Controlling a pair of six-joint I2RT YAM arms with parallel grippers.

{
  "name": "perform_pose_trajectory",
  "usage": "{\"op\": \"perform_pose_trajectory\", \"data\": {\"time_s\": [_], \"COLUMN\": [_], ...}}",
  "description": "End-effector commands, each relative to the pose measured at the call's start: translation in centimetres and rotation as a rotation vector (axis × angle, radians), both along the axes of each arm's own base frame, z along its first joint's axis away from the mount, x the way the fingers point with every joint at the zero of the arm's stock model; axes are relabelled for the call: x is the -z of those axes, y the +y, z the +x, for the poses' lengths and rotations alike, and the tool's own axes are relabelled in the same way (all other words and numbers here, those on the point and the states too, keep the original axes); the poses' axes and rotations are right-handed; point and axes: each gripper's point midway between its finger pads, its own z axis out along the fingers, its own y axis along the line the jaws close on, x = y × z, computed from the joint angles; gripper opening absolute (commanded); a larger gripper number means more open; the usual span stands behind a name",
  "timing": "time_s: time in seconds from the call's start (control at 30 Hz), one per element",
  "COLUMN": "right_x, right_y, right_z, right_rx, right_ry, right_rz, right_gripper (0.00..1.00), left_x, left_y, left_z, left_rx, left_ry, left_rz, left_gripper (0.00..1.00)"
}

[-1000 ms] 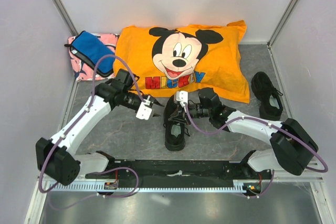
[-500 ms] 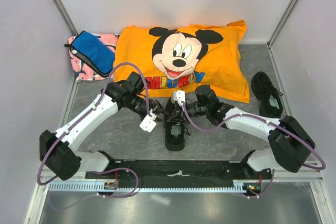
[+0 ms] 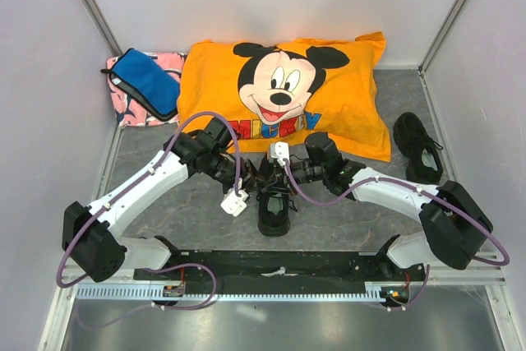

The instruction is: Tie the shoes

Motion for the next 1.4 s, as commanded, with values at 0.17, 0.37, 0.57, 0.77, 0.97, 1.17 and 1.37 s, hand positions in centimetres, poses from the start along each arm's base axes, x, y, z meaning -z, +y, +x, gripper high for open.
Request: {"op": "perform_pose_trajectory", "data": {"time_s": [0.17,0.37,0.57,0.77,0.97,1.17,1.37], "right_x": [-1.8,-1.8,-1.8,-1.8,-2.0,-2.9,-4.9], "right_y": [0.8,0.8,0.8,0.7,0.5,-0.1,-2.0], "right_z": [0.0,0.0,0.0,0.0,0.6,2.4,4.4], "right_rx": [-0.053,-0.054,-0.055,-0.05,-0.032,0.034,0.123], "right_ry": [-0.047,-0.045,-0.045,-0.047,-0.047,-0.044,-0.049], "right_rz": [0.046,0.044,0.044,0.043,0.045,0.051,0.074], "right_gripper": [0.0,0.0,0.0,0.0,0.0,0.15,0.44], "left_x": [0.1,0.1,0.3,0.5,0.4,-0.5,-0.6], "left_y": [-0.6,-0.7,-0.7,-0.4,-0.7,-1.2,-1.3], "left_z": [0.7,0.9,0.9,0.6,1.2,2.9,3.3], "left_rx": [0.052,0.048,0.049,0.05,-0.006,-0.116,-0.158], "left_ry": [-0.088,-0.087,-0.085,-0.077,-0.07,-0.023,0.029], "left_rz": [-0.011,-0.01,-0.008,-0.001,-0.028,-0.072,-0.095], "left_gripper": [0.32,0.23,0.15,0.07,0.02,0.02,0.01]}}
